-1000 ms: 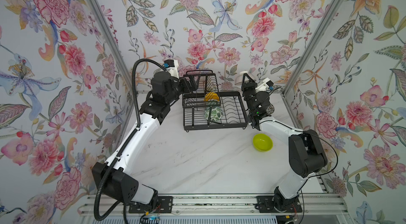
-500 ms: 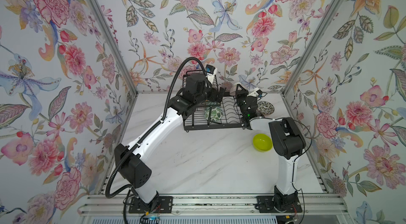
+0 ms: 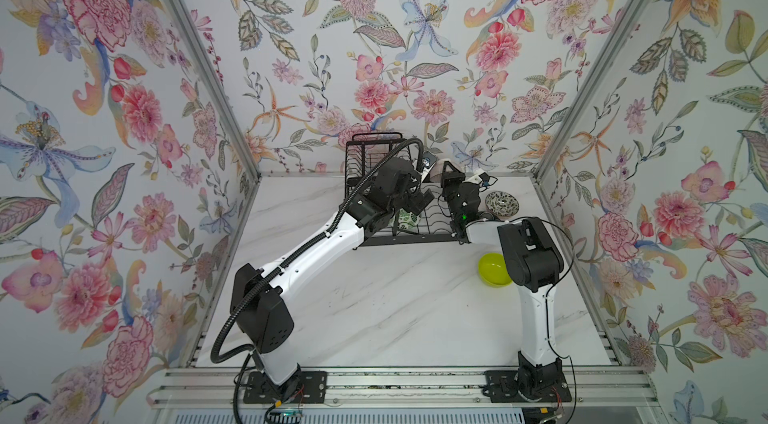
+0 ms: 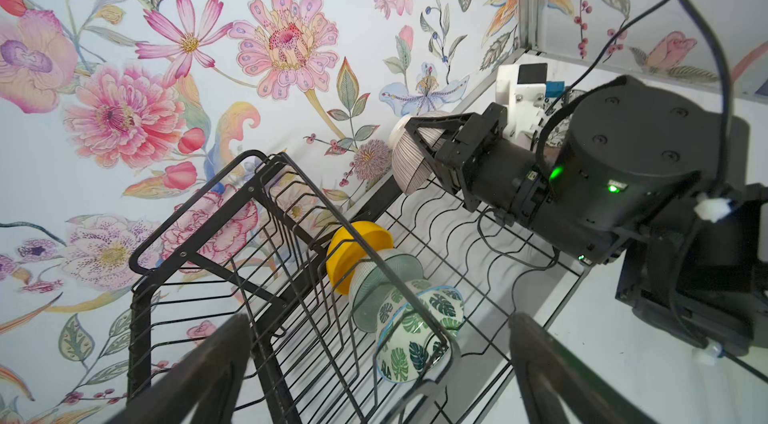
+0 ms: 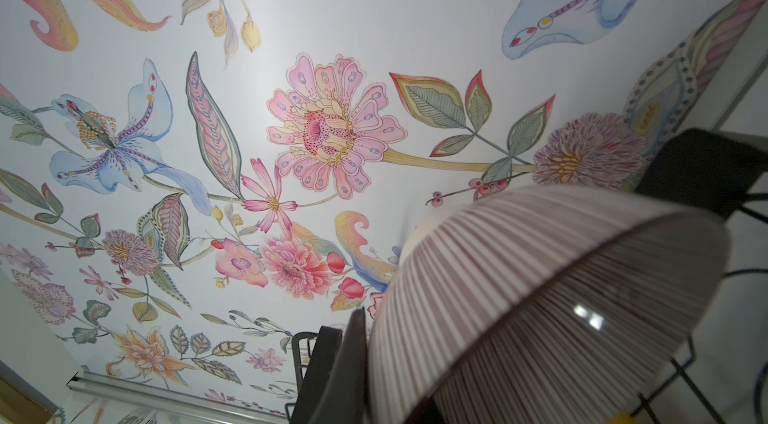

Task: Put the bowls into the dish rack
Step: 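Lower the striped bowl with the right gripper while the left gripper withdraws, then press the red-striped white bowl down into the rack slots with the right gripper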

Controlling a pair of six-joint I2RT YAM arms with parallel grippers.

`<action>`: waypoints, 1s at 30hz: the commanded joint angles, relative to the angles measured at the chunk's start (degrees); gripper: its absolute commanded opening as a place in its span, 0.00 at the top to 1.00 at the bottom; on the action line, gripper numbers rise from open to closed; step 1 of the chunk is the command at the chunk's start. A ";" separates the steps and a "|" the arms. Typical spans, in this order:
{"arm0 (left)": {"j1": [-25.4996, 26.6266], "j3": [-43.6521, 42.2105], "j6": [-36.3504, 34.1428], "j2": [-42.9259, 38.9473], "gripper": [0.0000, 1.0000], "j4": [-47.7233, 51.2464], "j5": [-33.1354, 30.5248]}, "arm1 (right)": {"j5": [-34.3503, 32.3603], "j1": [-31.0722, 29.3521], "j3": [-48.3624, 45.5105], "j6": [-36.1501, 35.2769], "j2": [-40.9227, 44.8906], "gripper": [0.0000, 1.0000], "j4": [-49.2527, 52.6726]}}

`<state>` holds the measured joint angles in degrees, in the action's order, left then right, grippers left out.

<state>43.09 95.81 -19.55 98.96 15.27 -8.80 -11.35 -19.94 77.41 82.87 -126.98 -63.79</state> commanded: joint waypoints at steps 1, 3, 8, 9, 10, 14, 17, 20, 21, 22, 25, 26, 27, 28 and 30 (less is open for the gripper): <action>0.24 -0.75 -3.12 0.18 0.01 -2.00 -2.77 | -0.02 0.08 3.66 0.68 -0.63 1.00 -2.68; 0.24 -1.39 -3.55 0.10 0.01 -2.43 -3.28 | 0.57 0.06 4.45 0.58 -1.32 1.00 -2.30; 0.33 -2.03 -3.15 0.57 0.01 -3.30 -4.41 | 0.50 0.47 5.42 1.33 -2.90 1.00 -1.55; 0.33 -2.00 -3.21 0.73 0.01 -3.44 -4.34 | 1.00 0.61 5.93 1.12 -3.25 1.00 -1.03; 0.33 -1.87 -3.07 0.88 0.01 -3.49 -4.25 | 1.31 0.72 6.29 1.02 -3.49 1.00 -0.72; 0.33 -1.77 -2.55 1.24 0.01 -3.58 -3.25 | 1.16 1.19 7.06 2.35 -4.76 1.00 -0.52; 0.33 -1.82 -2.18 1.32 0.01 -3.58 -3.06 | 0.54 1.23 6.97 3.25 -5.53 1.00 -1.07; 0.33 -1.98 -1.61 1.44 0.01 -3.60 -2.74 | 0.72 1.15 7.35 3.03 -6.43 1.00 -1.47; 0.33 -2.02 -1.45 1.50 0.01 -3.50 -2.48 | 0.84 1.20 7.64 2.84 -6.69 1.00 -1.35; 0.32 -1.99 -1.28 1.57 0.01 -3.47 -2.28 | 1.00 1.22 7.75 2.85 -7.09 1.00 -1.28; 0.33 -2.16 -1.47 1.68 0.01 -3.52 -2.25 | 1.25 1.40 8.42 3.08 -8.05 1.00 -1.00; 0.24 -2.25 -1.54 1.77 0.01 -3.49 -2.28 | 1.25 1.40 8.62 3.16 -8.32 1.00 -0.99; 0.24 -2.27 -1.52 1.77 0.01 -3.58 -2.35 | 1.25 1.39 8.79 3.09 -8.52 1.00 -0.99; 0.12 -2.25 -1.50 1.75 0.01 -3.59 -2.36 | 1.25 1.40 9.05 3.08 -8.84 1.00 -0.83; 0.15 -2.36 -1.32 1.76 0.01 -3.64 -2.26 | 1.16 1.40 9.58 3.20 -9.28 1.00 -0.38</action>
<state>43.09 94.24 -21.58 100.01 12.32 -10.96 -10.68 -18.92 84.44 85.80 -135.92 -61.08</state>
